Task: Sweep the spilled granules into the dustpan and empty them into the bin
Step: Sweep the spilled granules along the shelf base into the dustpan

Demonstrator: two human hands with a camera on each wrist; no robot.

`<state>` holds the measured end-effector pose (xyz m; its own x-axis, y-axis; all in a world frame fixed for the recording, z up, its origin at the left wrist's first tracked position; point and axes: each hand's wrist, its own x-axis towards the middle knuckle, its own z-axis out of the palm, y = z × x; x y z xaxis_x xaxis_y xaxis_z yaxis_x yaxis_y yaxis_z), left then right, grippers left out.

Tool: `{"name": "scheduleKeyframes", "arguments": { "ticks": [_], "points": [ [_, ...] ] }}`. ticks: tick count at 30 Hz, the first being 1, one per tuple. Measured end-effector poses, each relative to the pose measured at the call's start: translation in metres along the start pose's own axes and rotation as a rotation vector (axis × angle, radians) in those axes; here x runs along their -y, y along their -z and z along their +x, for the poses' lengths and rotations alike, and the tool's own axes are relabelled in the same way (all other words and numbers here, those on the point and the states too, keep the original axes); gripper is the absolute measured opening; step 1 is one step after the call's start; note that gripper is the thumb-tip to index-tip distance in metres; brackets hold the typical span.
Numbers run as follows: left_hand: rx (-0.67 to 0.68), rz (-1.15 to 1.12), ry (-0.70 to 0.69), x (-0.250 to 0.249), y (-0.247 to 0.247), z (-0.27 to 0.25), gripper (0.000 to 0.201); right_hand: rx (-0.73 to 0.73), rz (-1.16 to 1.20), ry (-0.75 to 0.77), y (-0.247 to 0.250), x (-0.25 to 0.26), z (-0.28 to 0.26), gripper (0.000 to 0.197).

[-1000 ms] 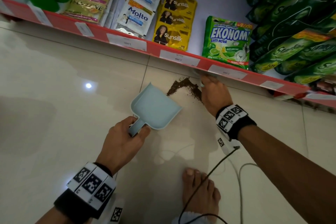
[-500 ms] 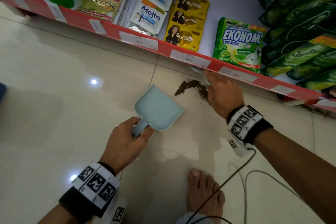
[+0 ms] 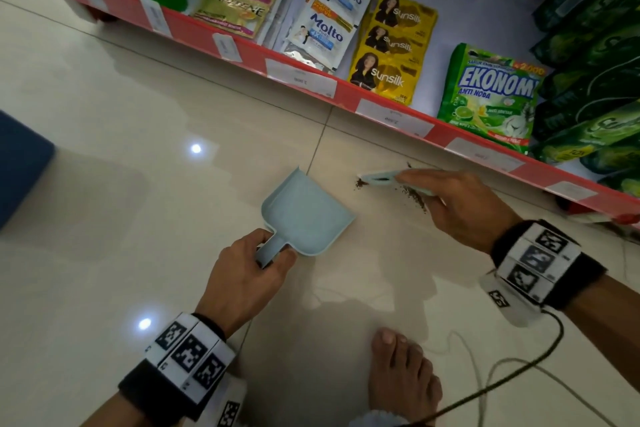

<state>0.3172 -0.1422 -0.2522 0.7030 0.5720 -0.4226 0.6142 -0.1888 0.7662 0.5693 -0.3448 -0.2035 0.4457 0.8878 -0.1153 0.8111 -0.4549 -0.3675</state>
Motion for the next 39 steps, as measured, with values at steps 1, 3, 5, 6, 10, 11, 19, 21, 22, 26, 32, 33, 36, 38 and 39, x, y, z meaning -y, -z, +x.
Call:
{"name": "scheduleKeyframes", "arguments": {
  "ticks": [1,3,5,6,10,11,19,21,22,26,32,33,36,38,39],
  "points": [
    [0.000,0.000,0.003,0.000,0.000,-0.001,0.036,-0.037,0.010,0.019,0.003,0.003,0.007,0.051],
    [0.000,0.010,0.003,0.000,-0.001,-0.004,0.034,-0.092,0.041,0.064,0.006,0.015,0.030,0.050],
    [-0.004,0.029,0.002,0.002,0.000,-0.007,0.031,-0.086,0.080,0.123,0.005,0.030,0.061,0.047],
    [-0.008,0.035,0.006,0.004,0.000,-0.009,0.031,-0.071,0.092,0.161,0.003,0.037,0.077,0.045],
    [-0.027,0.038,0.022,0.011,0.003,-0.017,0.033,0.104,0.047,0.213,-0.004,0.056,0.112,0.043],
    [-0.029,0.041,0.024,0.013,0.004,-0.020,0.033,0.163,0.013,0.203,-0.004,0.054,0.111,0.044],
    [-0.049,0.014,0.033,0.021,0.007,-0.025,0.033,0.202,-0.017,0.191,0.018,-0.017,0.020,0.051],
    [-0.048,0.016,0.024,0.018,0.007,-0.022,0.033,0.105,-0.065,0.210,0.021,-0.021,0.012,0.046],
    [-0.047,0.021,0.014,0.016,0.007,-0.021,0.032,0.034,-0.077,0.224,0.021,-0.019,0.013,0.041],
    [-0.042,0.026,-0.023,0.013,0.008,-0.019,0.030,-0.246,0.053,0.185,0.012,0.009,0.035,0.024],
    [-0.073,0.039,-0.048,0.019,0.019,-0.028,0.031,-0.237,0.425,-0.198,-0.025,0.056,0.069,0.017],
    [-0.083,0.053,-0.045,0.020,0.021,-0.029,0.033,-0.187,0.464,-0.262,-0.031,0.056,0.070,0.016],
    [-0.111,0.068,-0.022,0.025,0.022,-0.029,0.038,-0.139,0.512,-0.407,-0.036,0.043,0.062,0.016],
    [-0.111,0.067,-0.017,0.026,0.022,-0.027,0.038,-0.201,0.429,-0.454,-0.029,0.025,0.054,0.015],
    [-0.108,0.069,-0.021,0.027,0.021,-0.026,0.037,-0.232,0.341,-0.459,-0.024,0.015,0.048,0.015]
  ]
}}
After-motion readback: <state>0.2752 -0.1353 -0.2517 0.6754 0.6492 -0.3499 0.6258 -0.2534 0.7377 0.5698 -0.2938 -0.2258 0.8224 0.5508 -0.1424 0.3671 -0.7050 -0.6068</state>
